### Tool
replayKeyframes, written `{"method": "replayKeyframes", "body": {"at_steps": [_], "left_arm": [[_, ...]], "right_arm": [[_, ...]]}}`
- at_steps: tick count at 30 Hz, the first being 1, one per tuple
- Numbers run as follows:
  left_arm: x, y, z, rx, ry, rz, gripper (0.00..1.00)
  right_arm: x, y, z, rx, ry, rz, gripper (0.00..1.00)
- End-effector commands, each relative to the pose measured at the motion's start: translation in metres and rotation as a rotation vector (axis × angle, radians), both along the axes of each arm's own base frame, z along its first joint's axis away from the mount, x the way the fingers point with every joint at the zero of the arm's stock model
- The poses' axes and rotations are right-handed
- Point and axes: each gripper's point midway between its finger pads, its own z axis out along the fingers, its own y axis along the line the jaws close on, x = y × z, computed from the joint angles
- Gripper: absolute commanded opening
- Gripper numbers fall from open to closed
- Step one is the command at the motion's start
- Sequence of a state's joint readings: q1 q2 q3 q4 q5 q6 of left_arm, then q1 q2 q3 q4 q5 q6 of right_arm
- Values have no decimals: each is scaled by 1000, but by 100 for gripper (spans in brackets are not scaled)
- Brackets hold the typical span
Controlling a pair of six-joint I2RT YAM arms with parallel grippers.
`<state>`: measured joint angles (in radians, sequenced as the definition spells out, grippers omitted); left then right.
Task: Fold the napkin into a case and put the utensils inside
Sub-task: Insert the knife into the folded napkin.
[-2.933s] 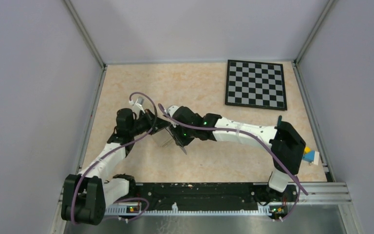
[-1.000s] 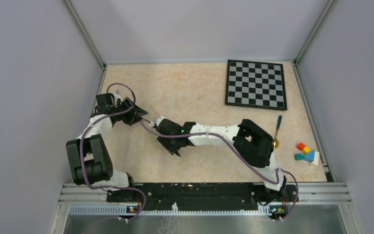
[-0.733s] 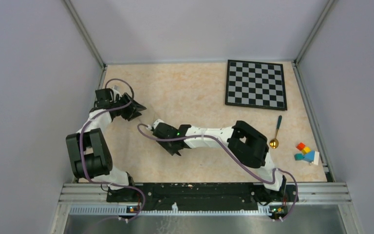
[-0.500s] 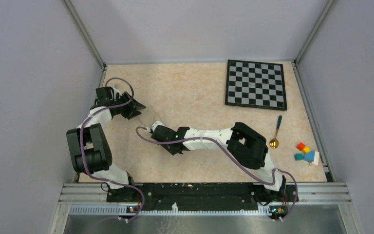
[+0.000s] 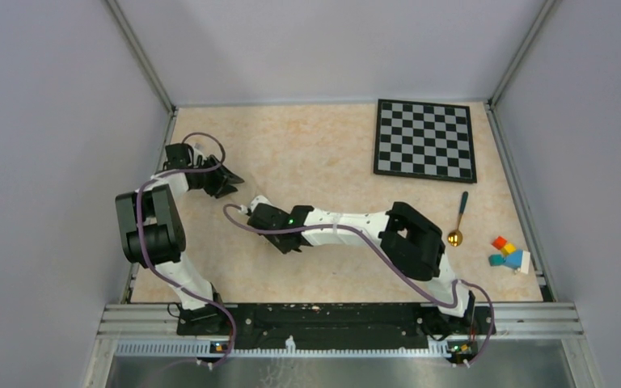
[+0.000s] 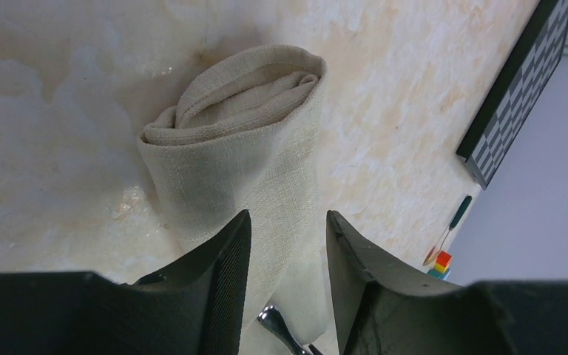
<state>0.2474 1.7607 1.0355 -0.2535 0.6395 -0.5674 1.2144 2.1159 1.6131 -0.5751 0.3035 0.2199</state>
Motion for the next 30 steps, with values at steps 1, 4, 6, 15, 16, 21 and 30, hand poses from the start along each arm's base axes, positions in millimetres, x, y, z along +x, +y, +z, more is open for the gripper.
{"method": "replayKeyframes", "body": {"at_steps": [1, 4, 6, 15, 16, 21, 30], "left_arm": [[24, 4, 27, 4, -111, -14, 47], [33, 4, 34, -6, -136, -10, 47], [42, 6, 39, -7, -149, -9, 47], [70, 8, 26, -47, -120, -5, 47], [71, 7, 24, -53, -115, -10, 47], [74, 3, 9, -64, -86, -16, 46], [68, 4, -5, -45, -56, -5, 46]], "right_arm": [[4, 23, 53, 121, -9, -24, 3], [7, 25, 51, 118, 27, -39, 3], [10, 26, 48, 111, 34, -47, 3], [24, 23, 42, 97, 63, -98, 0], [25, 21, 41, 93, 64, -104, 0], [32, 17, 36, 89, 66, -120, 0], [47, 26, 25, 98, 81, -147, 0]]}}
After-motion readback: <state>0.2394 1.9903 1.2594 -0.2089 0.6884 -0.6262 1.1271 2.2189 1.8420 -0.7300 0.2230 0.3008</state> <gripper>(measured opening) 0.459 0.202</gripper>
